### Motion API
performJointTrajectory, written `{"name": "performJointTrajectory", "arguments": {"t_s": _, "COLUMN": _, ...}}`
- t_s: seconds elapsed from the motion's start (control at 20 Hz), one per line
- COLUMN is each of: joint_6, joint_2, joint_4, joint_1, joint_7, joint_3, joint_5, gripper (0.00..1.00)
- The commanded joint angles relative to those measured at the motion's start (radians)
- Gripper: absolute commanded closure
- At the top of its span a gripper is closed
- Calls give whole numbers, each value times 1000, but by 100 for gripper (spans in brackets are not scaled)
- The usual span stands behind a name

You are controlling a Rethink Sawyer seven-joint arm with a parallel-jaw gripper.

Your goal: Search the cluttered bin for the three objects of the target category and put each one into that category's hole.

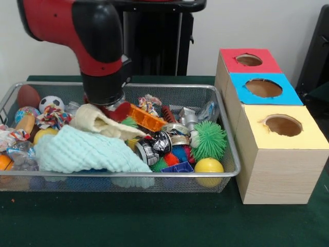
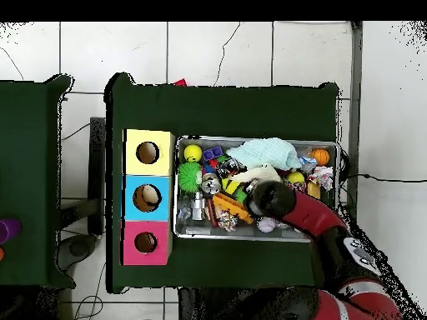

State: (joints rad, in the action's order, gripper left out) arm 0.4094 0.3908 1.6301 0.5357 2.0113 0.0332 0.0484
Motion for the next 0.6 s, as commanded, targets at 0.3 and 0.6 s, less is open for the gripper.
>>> {"name": "performJointTrajectory", "arguments": {"t_s": 0.3, "joint_6": 219, "joint_2": -42, "joint_4": -201, "joint_1": 236, "joint_7": -363, "joint_3": 143, "joint_5": 256, "gripper": 0}}
{"name": "performJointTrajectory", "arguments": {"t_s": 0.6, "joint_6": 267, "joint_2": -37, "joint_4": -218, "joint_1": 304, "joint_7": -382, "joint_3": 211, "joint_5": 330, "gripper": 0}}
